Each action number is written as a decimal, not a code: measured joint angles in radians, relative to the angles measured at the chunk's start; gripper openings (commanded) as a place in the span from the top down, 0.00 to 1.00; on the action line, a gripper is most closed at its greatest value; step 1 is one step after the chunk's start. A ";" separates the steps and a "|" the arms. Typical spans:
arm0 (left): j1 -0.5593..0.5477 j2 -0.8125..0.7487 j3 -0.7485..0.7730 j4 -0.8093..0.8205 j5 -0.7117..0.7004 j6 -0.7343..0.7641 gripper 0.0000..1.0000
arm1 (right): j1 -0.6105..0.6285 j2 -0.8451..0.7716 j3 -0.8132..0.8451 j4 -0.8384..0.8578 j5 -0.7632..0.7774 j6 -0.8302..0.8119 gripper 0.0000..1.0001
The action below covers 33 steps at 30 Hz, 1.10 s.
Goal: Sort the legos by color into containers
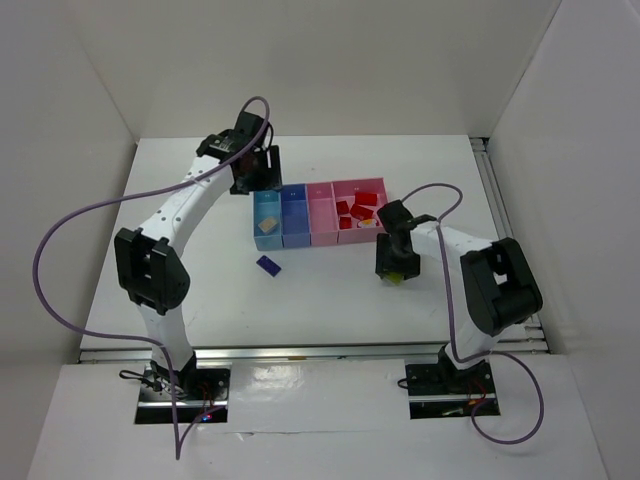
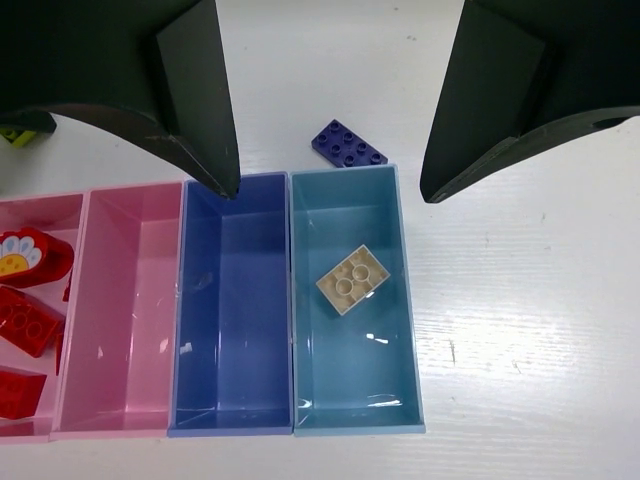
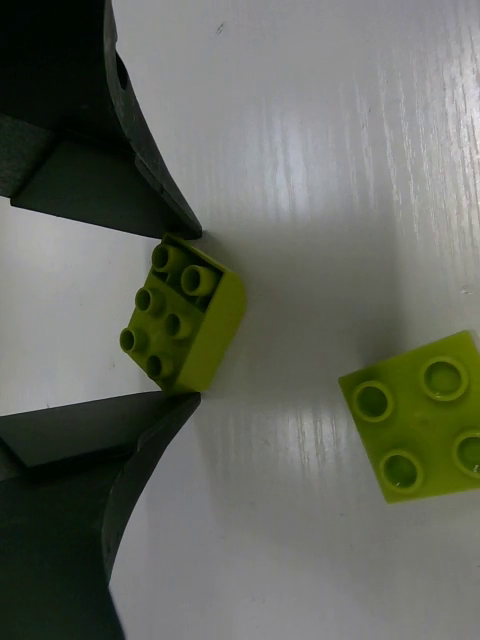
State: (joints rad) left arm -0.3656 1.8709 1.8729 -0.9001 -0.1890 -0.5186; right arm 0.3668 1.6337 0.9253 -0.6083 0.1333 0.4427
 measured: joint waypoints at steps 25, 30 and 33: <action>0.000 -0.228 -0.265 -0.042 -0.068 0.013 0.19 | 0.202 0.090 0.647 -0.087 0.059 0.007 0.41; -0.006 -0.382 -0.467 -0.049 -0.063 -0.021 0.20 | 0.205 0.339 0.887 -0.080 0.040 -0.031 0.38; -0.026 -0.440 -0.578 -0.043 -0.049 -0.075 0.20 | 0.205 0.451 0.980 -0.085 0.036 -0.049 0.35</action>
State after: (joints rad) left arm -0.3920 1.4307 1.2945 -0.9432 -0.2379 -0.5934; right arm 0.5716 2.0846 1.9053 -0.6930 0.1692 0.3935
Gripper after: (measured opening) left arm 0.800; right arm 0.649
